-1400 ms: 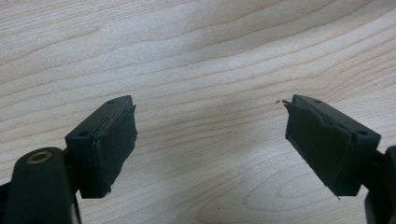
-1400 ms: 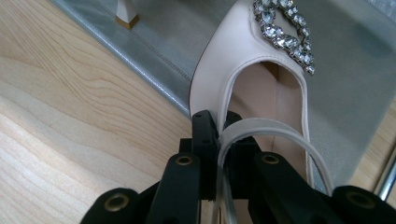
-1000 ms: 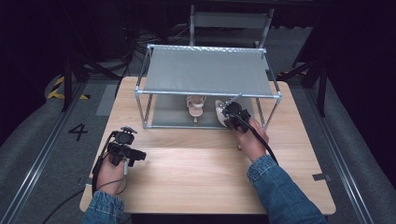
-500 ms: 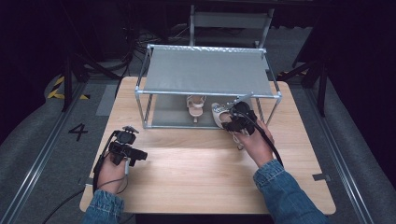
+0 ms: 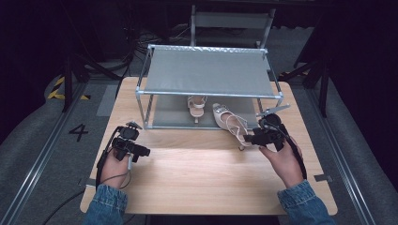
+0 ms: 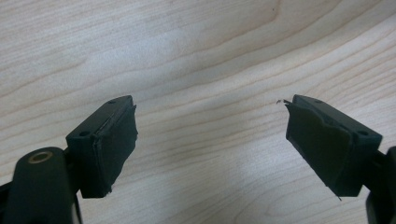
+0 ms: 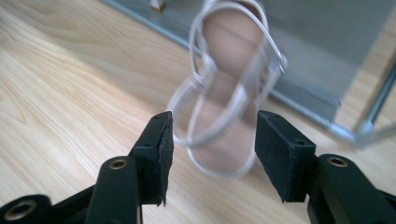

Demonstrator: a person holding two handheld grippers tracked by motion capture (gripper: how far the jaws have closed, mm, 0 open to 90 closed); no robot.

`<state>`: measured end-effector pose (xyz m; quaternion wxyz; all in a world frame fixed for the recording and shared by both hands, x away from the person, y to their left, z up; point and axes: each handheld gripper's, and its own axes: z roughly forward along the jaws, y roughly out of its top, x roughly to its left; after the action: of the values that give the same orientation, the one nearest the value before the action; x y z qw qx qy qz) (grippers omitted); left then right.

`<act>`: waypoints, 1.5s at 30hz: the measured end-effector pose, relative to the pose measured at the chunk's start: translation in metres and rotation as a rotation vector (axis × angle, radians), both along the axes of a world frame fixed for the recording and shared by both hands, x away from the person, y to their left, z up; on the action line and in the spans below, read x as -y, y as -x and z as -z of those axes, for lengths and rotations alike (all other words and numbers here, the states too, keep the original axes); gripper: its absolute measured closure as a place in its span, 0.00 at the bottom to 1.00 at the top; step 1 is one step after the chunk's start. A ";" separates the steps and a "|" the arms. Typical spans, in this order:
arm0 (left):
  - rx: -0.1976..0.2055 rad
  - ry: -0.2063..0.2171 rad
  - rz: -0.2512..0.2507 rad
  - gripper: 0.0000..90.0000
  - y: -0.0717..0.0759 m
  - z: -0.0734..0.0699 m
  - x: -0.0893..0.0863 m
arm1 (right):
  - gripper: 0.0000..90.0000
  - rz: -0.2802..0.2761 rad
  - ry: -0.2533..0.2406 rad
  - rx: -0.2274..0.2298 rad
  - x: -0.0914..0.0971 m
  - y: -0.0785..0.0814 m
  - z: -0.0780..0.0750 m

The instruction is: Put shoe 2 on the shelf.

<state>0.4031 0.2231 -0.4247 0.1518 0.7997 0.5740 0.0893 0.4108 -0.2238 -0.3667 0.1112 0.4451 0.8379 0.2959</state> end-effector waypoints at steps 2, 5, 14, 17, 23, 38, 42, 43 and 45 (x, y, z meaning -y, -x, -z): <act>0.000 0.005 -0.005 0.19 -0.001 0.000 0.000 | 0.52 -0.001 0.006 0.001 0.003 0.002 0.002; -0.004 0.006 -0.003 0.19 -0.002 0.000 0.001 | 0.51 0.008 0.034 -0.008 0.011 0.005 0.005; -0.002 0.006 0.003 0.19 -0.004 0.000 0.000 | 0.50 0.018 0.060 -0.046 0.024 0.008 0.027; -0.006 0.009 0.001 0.19 -0.003 0.000 -0.002 | 0.48 0.008 0.081 -0.056 0.023 0.007 0.037; -0.008 0.007 -0.003 0.19 -0.002 0.002 -0.003 | 0.49 -0.012 0.106 -0.062 0.018 0.002 0.052; -0.022 0.005 0.007 0.19 0.000 0.006 -0.004 | 0.66 -0.042 0.018 -0.055 -0.001 -0.011 0.081; -0.027 0.009 0.002 0.19 -0.001 0.007 -0.004 | 0.78 -0.072 0.020 0.018 -0.008 -0.009 0.079; -0.027 0.009 0.002 0.19 -0.001 0.007 -0.004 | 0.78 -0.076 0.015 0.019 -0.010 -0.010 0.078; -0.027 0.009 0.001 0.19 0.000 0.007 -0.005 | 0.80 -0.088 0.008 0.027 -0.014 -0.011 0.076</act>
<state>0.4035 0.2277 -0.4318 0.1478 0.8005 0.5759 0.0757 0.4218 -0.2095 -0.4425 0.1109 0.4034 0.8562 0.3031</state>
